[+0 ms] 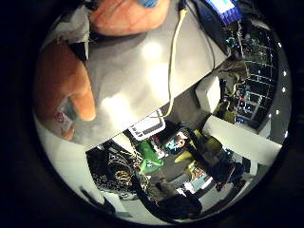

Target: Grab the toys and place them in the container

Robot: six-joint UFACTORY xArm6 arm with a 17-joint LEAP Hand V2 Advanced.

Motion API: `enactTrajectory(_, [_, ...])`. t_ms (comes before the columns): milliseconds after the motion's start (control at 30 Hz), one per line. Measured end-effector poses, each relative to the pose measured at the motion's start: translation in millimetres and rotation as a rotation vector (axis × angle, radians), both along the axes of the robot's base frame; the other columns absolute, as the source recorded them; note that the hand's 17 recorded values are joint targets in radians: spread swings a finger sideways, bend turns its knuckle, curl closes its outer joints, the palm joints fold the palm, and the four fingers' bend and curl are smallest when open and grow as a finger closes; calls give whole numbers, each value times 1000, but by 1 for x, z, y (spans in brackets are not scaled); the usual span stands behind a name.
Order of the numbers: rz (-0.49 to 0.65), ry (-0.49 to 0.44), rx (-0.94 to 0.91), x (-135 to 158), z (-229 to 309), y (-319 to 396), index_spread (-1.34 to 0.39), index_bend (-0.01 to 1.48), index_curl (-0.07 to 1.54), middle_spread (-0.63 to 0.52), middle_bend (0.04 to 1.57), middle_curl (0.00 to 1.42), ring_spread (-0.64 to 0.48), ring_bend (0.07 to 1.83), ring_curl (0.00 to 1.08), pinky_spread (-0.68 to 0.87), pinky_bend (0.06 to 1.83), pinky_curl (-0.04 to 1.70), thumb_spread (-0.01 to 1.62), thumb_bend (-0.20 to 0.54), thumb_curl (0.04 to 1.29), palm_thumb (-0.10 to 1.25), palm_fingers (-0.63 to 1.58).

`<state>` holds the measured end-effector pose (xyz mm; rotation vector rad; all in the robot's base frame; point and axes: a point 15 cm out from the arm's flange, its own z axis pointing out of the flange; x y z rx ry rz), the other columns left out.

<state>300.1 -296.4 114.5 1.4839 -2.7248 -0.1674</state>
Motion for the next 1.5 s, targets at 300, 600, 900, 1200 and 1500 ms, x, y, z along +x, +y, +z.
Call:
enactTrajectory(300, [103,-99,-62,21,115,52,-243,1111,797,-117,1333,673,-191,1415,635,-193,1285,854,854,-16,588,1079,1144])
enactTrajectory(600, [329,-263,-19,83,221,200,-236,1118,798,-115,1355,657,-190,1431,636,-197,1217,973,860,-18,627,1075,1136])
enactTrajectory(900, [575,-333,29,105,253,366,-234,1123,797,-115,1363,649,-195,1424,637,-193,1175,1065,863,-19,642,1071,1132])
enactTrajectory(1200, [713,-386,46,133,219,457,-227,1132,800,-114,1372,643,-205,1388,648,-203,1133,1120,919,-18,634,1030,1128])
enactTrajectory(1500, [776,-333,42,135,190,471,-425,575,630,-140,857,467,-177,1071,529,-262,900,924,987,-35,503,835,91])
